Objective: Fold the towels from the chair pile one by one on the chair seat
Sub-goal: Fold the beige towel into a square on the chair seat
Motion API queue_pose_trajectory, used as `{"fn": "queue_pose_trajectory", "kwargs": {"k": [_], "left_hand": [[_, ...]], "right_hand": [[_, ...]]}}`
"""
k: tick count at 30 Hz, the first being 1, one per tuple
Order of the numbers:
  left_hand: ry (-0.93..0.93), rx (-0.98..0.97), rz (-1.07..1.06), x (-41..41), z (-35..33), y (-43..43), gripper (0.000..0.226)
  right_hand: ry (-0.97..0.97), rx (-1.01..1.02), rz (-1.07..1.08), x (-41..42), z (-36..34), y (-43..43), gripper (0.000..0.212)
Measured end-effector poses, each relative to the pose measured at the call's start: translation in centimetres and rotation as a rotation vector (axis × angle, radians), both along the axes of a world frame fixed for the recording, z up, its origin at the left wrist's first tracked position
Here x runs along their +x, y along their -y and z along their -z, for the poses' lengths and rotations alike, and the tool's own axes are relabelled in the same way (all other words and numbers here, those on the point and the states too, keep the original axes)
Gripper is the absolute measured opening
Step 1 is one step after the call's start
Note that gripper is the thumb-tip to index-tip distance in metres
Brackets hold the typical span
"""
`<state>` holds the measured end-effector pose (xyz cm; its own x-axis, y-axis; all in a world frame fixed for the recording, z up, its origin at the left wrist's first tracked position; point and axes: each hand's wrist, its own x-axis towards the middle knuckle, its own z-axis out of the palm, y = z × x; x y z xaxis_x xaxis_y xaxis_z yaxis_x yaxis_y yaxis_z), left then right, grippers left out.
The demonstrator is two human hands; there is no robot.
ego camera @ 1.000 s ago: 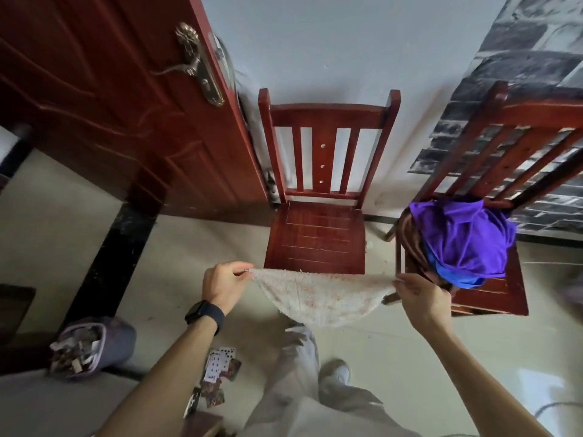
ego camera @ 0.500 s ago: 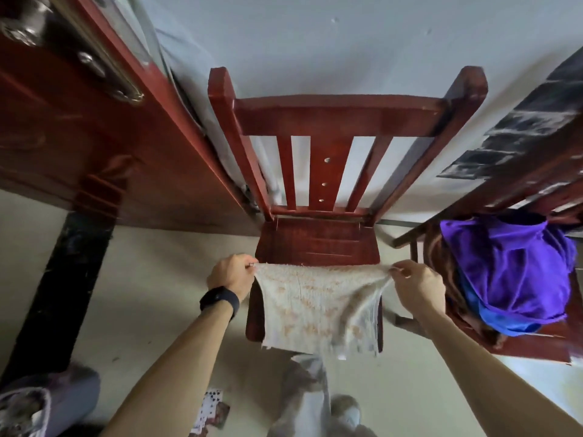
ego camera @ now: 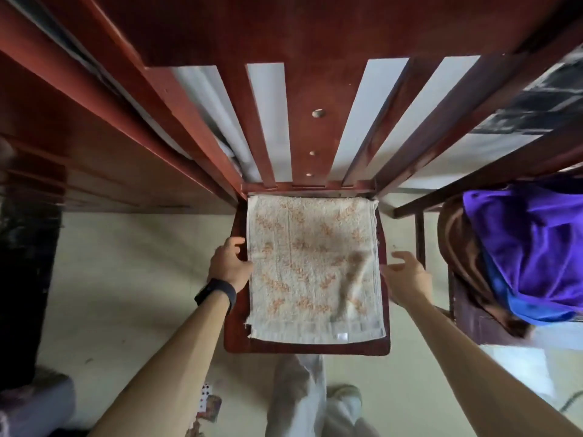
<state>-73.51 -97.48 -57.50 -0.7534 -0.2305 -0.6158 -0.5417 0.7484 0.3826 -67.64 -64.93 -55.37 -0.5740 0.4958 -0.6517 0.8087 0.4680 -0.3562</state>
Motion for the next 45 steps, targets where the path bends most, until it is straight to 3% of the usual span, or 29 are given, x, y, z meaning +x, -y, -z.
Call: {"fn": "queue_pose_trajectory", "kwargs": {"k": [2,6,19,29,38,42,45], "left_hand": [[0.079,-0.043,-0.074,4.6,1.3,0.0,0.037],[0.204,-0.084,-0.154,11.6,3.3,-0.4,0.030],[0.060,-0.082,-0.268,14.9,3.9,-0.3,0.017],[0.022,0.144,-0.525,15.4,0.9,-0.2,0.020],[0.137,-0.013,-0.391,17.3,2.9,-0.5,0.028],[0.202,-0.121,-0.322,17.2,3.2,-1.3,0.015],[0.214,-0.200,-0.239,17.1,3.0,-1.7,0.035]], "right_hand": [[0.128,0.038,-0.039,4.2,1.5,0.0,0.031],[0.215,-0.009,-0.036,10.3,4.1,0.6,0.023],[0.019,0.122,-0.190,12.4,6.4,2.1,0.019],[-0.008,0.002,0.144,11.7,2.2,1.3,0.011],[0.102,-0.032,0.111,14.3,5.9,1.3,0.015],[0.093,0.057,0.043,14.8,7.1,1.9,0.021],[0.123,0.098,0.014,15.2,7.1,2.0,0.029]]}}
